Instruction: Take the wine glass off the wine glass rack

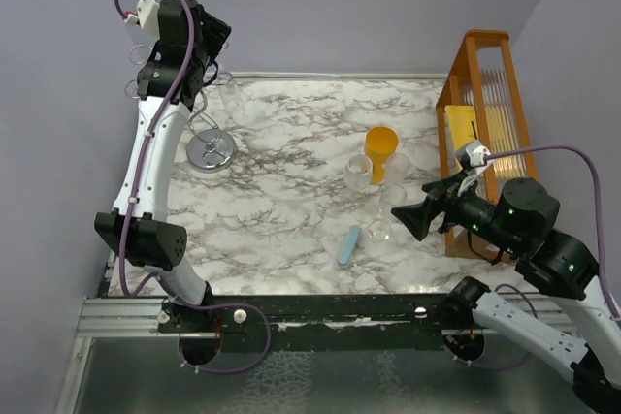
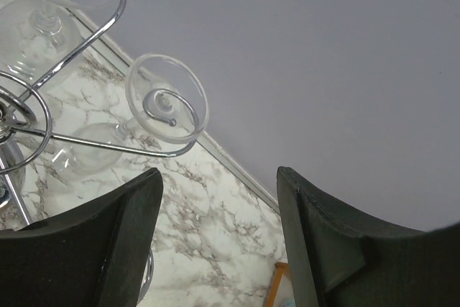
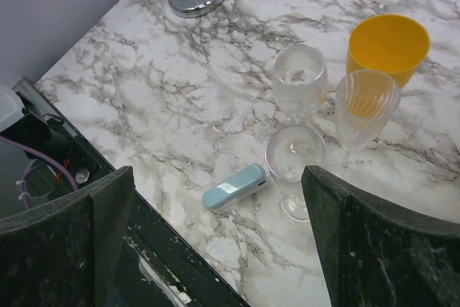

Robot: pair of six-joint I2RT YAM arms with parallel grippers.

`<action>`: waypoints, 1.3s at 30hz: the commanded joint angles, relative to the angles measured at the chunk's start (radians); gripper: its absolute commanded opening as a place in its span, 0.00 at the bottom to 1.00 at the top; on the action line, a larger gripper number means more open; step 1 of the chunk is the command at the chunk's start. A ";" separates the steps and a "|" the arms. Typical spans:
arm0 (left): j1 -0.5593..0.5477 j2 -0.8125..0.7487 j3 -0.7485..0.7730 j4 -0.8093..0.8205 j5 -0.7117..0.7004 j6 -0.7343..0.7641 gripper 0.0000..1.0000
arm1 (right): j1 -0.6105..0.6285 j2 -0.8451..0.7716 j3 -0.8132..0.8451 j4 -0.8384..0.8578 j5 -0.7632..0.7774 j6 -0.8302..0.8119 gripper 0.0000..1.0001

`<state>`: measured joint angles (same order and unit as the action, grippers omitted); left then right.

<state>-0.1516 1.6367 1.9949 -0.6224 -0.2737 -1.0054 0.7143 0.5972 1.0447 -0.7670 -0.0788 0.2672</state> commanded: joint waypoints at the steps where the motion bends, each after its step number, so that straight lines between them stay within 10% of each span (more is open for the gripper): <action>1: 0.007 0.045 0.064 -0.023 -0.120 -0.077 0.66 | 0.005 -0.033 -0.005 0.031 0.089 -0.018 1.00; 39: 0.055 0.244 0.146 -0.031 -0.163 -0.105 0.50 | 0.006 -0.185 -0.026 0.077 0.206 -0.031 1.00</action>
<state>-0.0998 1.8687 2.1204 -0.6430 -0.4366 -1.0992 0.7143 0.4259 1.0279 -0.7296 0.0929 0.2451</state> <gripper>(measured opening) 0.529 0.994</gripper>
